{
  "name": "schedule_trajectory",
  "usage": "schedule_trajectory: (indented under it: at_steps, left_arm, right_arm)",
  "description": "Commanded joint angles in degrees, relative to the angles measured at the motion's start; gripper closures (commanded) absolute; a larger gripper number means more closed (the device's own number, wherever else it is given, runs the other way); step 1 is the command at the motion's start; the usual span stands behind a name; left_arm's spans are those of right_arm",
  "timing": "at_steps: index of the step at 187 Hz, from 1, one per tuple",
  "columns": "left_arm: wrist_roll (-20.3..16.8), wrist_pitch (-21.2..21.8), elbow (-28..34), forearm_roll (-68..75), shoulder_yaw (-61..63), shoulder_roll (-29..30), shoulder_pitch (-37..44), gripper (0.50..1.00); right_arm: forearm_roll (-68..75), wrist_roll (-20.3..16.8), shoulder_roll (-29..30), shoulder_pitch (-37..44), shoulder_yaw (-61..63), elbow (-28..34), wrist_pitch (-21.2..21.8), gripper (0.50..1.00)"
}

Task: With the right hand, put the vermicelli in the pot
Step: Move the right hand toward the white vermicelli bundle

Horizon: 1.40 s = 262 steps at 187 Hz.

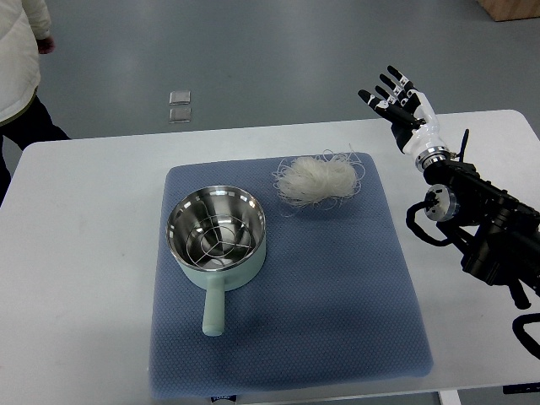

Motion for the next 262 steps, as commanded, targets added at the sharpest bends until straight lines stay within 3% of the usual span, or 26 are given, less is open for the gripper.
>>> schedule_trajectory:
  at_steps: [1,113,262]
  left_arm:
    - [0.0,-0.59,0.03,0.09,0.0,0.0,0.0,0.5]
    - [0.0,-0.59,0.03,0.0,0.09,0.0,0.0,0.5]
    - [0.0,-0.59,0.03,0.0,0.18,0.0,0.0,0.5]
  right_arm:
    - [-0.08,-0.16,0.0,0.01,-0.3,0.0,0.0,0.574]
    - [-3.42,-0.33,-0.62,1.59,-2.67,0.18,0.09,0.576]
    - [-17.65,-0.16,-3.52,16.89,-39.59,-0.35,0.09,0.576]
